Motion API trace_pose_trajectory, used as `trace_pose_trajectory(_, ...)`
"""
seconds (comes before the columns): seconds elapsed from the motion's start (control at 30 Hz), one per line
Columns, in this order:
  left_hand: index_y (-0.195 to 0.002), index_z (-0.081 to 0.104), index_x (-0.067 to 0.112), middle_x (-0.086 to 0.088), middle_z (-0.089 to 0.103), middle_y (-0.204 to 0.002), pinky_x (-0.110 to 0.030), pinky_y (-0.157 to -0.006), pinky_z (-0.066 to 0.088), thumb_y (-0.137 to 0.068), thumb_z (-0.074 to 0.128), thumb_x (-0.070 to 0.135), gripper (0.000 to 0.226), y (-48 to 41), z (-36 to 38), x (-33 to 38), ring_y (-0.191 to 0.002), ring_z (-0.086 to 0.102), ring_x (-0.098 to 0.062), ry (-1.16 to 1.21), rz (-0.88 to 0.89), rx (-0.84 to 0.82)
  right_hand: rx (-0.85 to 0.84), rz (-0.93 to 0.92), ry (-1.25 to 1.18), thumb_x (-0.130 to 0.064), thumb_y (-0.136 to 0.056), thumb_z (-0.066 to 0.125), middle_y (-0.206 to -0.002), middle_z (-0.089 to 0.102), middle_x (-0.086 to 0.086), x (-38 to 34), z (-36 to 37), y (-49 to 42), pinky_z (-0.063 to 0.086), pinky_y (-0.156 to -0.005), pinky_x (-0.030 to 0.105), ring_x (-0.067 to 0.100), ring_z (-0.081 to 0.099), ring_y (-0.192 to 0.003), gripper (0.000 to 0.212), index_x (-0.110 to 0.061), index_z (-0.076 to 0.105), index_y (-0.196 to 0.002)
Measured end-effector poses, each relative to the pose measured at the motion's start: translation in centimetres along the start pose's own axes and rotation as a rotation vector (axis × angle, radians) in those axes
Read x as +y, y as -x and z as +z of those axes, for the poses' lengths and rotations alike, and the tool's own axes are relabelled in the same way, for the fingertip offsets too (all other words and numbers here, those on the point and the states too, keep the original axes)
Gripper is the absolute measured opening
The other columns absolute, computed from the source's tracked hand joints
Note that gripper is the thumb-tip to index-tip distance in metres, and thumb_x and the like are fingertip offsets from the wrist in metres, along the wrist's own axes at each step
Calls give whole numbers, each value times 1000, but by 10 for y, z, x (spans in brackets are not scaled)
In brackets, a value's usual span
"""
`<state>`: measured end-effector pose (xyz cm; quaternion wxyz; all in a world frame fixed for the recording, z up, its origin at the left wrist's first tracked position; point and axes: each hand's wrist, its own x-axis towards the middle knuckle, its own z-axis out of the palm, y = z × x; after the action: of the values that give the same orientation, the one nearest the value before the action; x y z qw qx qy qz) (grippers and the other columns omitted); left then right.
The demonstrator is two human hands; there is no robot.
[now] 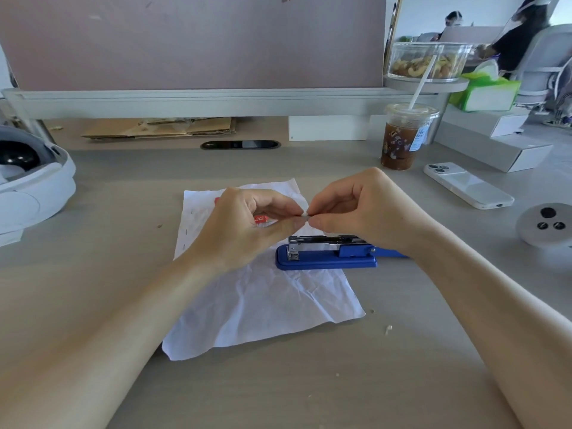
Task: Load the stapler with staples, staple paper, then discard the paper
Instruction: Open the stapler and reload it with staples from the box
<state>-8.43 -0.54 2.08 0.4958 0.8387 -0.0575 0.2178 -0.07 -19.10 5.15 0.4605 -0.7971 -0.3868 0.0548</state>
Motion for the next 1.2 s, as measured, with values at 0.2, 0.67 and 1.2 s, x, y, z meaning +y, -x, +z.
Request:
trace_pose_trajectory(0.2,-89,76,18,13,73,-83,-23,-80,56,-73,84,14,19,3,-1,0,-84,69,-9,-169,54,-106,-80,-41,192,-13,-74,79,-71,76,-9,2,-6,2,57,-70,17,-1,71,-65,12,-23,81,-81)
trace_pose_trajectory(0.67,-93,75,23,10,70,-86,-10,-71,50,-66,87,33,31,1,-5,-7,-85,63,-3,-326,-18,-210,-107,-97,250,-14,-73,81,-64,71,-20,0,-11,4,47,-60,5,-6,67,-60,12,-24,81,-79)
trace_pose_trajectory(1.2,-96,77,19,10,71,-84,-23,-70,54,-68,86,33,32,0,-4,-10,-79,63,-7,-320,13,-234,-173,-115,332,-18,-77,78,-80,78,-11,3,-4,3,52,-75,17,2,70,-76,9,-25,81,-83)
